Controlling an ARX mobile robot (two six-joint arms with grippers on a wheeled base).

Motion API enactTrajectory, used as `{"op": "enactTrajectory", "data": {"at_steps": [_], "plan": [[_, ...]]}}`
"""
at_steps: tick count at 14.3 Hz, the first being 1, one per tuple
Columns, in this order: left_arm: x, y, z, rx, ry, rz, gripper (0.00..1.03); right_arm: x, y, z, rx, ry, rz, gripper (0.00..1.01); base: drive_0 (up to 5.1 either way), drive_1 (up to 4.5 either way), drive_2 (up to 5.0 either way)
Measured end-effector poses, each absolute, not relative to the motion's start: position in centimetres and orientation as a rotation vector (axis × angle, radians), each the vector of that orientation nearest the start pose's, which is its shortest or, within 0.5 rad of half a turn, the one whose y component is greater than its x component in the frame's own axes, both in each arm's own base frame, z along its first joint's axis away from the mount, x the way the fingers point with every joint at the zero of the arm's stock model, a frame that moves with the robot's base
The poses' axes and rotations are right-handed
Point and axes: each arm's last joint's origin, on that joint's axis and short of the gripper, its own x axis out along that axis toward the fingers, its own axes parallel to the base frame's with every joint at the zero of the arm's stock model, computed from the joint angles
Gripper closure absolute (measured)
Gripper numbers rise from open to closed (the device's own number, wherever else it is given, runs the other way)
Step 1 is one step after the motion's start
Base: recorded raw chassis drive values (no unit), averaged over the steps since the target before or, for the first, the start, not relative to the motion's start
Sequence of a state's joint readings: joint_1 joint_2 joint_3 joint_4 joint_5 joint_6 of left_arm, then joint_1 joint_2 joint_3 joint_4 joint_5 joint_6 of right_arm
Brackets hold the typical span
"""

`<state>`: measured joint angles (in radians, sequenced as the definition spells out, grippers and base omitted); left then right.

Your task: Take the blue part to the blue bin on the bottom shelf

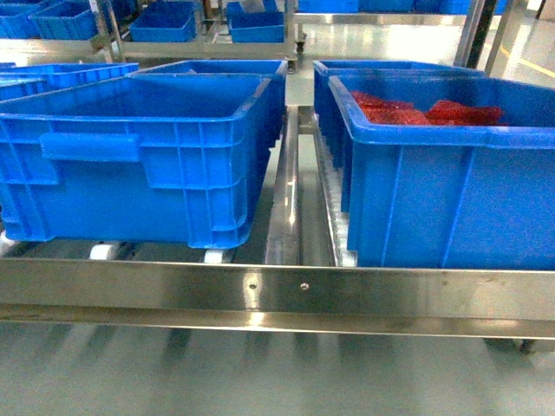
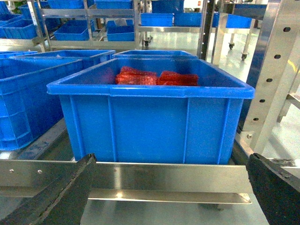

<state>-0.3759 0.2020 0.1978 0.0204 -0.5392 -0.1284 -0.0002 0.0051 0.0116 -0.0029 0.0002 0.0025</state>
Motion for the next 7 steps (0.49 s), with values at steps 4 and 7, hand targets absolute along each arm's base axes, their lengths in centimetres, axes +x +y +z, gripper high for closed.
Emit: {"op": "enactTrajectory", "data": {"at_steps": [4,7], "plan": [[9.78,-2.26,21.67,-0.134,-0.023,0.162,0.6,9.73,0.0,16.65,0.002,-0.001,-0.001,0.03,0.0,0.0,0.0],[9.79,-2.26,21.65,-0.133,-0.02,0.162,0.6,9.73,0.0,16.67,0.002,-0.002,-0.001,0.03,0.0,0.0,0.0]]}}
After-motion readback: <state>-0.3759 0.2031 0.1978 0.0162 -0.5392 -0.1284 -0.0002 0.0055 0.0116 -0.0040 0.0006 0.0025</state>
